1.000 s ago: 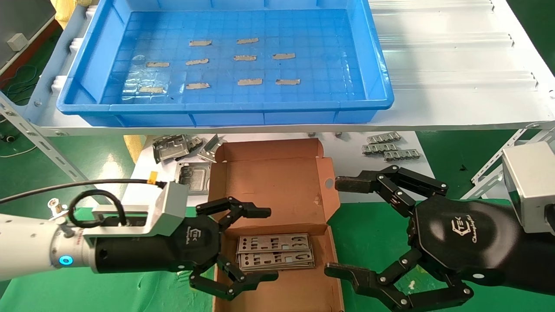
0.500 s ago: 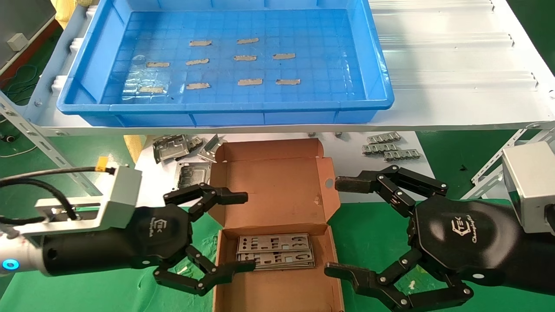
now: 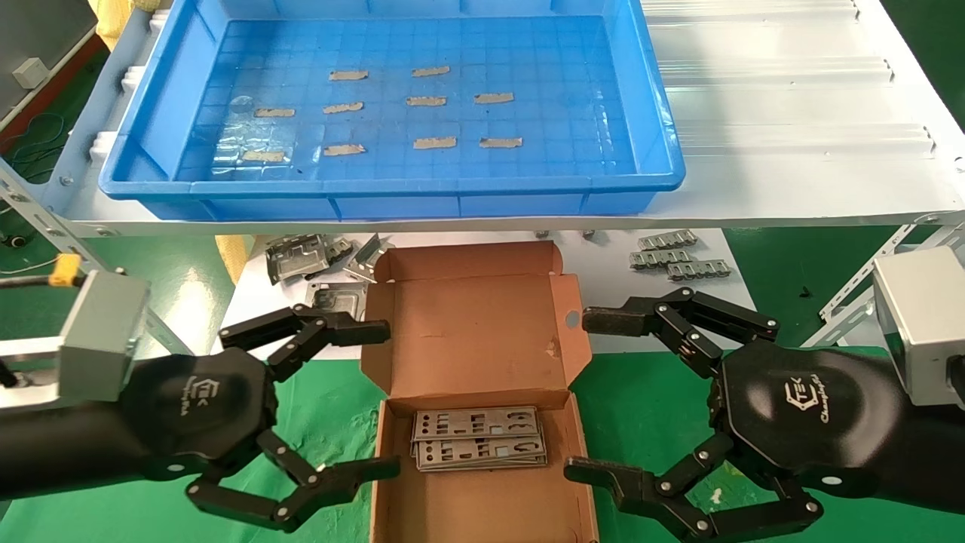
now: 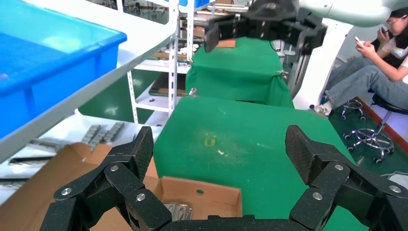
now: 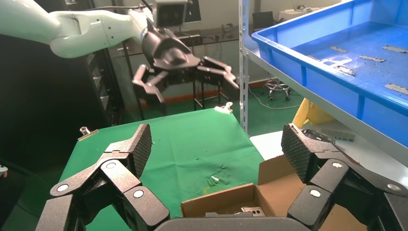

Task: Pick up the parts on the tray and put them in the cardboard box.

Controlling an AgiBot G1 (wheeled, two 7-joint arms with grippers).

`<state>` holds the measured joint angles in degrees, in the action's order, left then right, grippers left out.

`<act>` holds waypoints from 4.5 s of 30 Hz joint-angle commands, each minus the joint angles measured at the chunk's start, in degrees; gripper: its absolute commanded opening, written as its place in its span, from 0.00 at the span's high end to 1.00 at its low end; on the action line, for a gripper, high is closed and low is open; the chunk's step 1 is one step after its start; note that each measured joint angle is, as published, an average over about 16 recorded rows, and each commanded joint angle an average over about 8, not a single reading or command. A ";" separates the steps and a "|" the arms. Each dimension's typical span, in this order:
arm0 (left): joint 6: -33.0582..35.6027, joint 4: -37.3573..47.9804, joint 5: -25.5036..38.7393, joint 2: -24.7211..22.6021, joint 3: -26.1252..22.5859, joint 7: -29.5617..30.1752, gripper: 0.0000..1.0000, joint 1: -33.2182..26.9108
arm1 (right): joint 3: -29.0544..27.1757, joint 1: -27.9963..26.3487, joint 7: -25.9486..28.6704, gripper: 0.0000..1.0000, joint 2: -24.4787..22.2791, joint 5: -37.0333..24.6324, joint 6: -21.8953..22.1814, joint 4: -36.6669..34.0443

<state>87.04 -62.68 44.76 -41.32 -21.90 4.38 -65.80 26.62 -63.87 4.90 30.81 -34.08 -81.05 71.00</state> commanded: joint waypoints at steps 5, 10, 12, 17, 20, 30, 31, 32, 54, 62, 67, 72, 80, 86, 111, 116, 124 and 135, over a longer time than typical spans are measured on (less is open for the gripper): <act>-0.63 -5.14 -1.37 2.97 2.77 3.00 0.00 2.00 | 0.00 0.00 0.00 0.00 0.00 0.00 0.00 0.00; -1.11 -8.99 -2.40 5.19 4.85 5.25 0.00 3.50 | 0.00 0.00 0.00 0.00 0.00 0.00 0.00 0.00; -1.25 -10.40 -2.77 6.00 5.61 6.00 0.00 4.04 | 0.00 0.00 0.00 0.00 0.00 0.00 0.01 0.00; -1.44 -12.22 -3.28 7.04 6.62 6.79 0.00 4.76 | 0.00 0.01 0.00 0.00 -0.01 0.00 0.02 -0.01; -1.49 -12.33 -3.37 7.13 6.70 6.80 0.00 4.84 | 0.00 0.02 -0.01 0.00 -0.01 0.01 0.02 -0.01; -1.44 -11.43 -3.15 6.62 6.19 6.50 0.00 4.49 | 0.00 0.02 -0.01 0.00 -0.01 0.01 0.02 -0.01; -1.43 -11.37 -3.13 6.59 6.15 6.49 0.00 4.46 | 0.00 0.02 -0.01 0.00 -0.01 0.01 0.02 -0.01; -1.42 -11.32 -3.11 6.55 6.12 6.47 0.00 4.44 | 0.00 0.02 -0.01 0.00 -0.01 0.01 0.02 -0.01; -1.34 -10.78 -2.89 6.25 5.84 6.29 0.00 4.23 | 0.00 0.02 0.00 0.00 -0.01 0.01 0.02 -0.01; -1.34 -10.74 -2.86 6.23 5.81 6.26 0.00 4.21 | 0.00 0.02 0.00 0.00 -0.01 0.01 0.02 -0.01; -1.33 -10.72 -2.85 6.21 5.79 6.24 0.00 4.19 | 0.00 0.02 0.00 0.00 -0.01 0.01 0.02 -0.01; -1.33 -10.70 -2.85 6.20 5.77 6.24 0.00 4.18 | 0.00 0.02 0.00 0.00 -0.01 0.01 0.02 -0.01; -1.33 -10.67 -2.85 6.18 5.77 6.24 0.00 4.17 | 0.00 0.02 0.00 0.00 -0.01 0.01 0.02 -0.01; -1.33 -10.67 -2.85 6.18 5.77 6.24 0.00 4.17 | 0.00 0.02 0.00 0.00 -0.01 0.01 0.02 -0.01; -1.33 -10.66 -2.86 6.18 5.77 6.24 0.00 4.17 | 0.00 0.02 0.00 0.00 -0.01 0.01 0.02 -0.02; -1.33 -10.67 -2.86 6.18 5.77 6.24 0.00 4.17 | 0.00 0.02 0.00 0.00 -0.01 0.01 0.02 -0.02; -1.33 -10.66 -2.86 6.18 5.77 6.24 0.00 4.17 | 0.00 0.02 0.00 0.00 -0.01 0.01 0.02 -0.01; -1.33 -10.66 -2.86 6.18 5.77 6.24 0.00 4.17 | 0.00 0.02 0.00 0.00 -0.01 0.01 0.02 -0.02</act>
<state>85.71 -73.34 41.90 -35.14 -16.13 10.62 -61.64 26.62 -63.85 4.90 30.80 -34.08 -81.04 70.98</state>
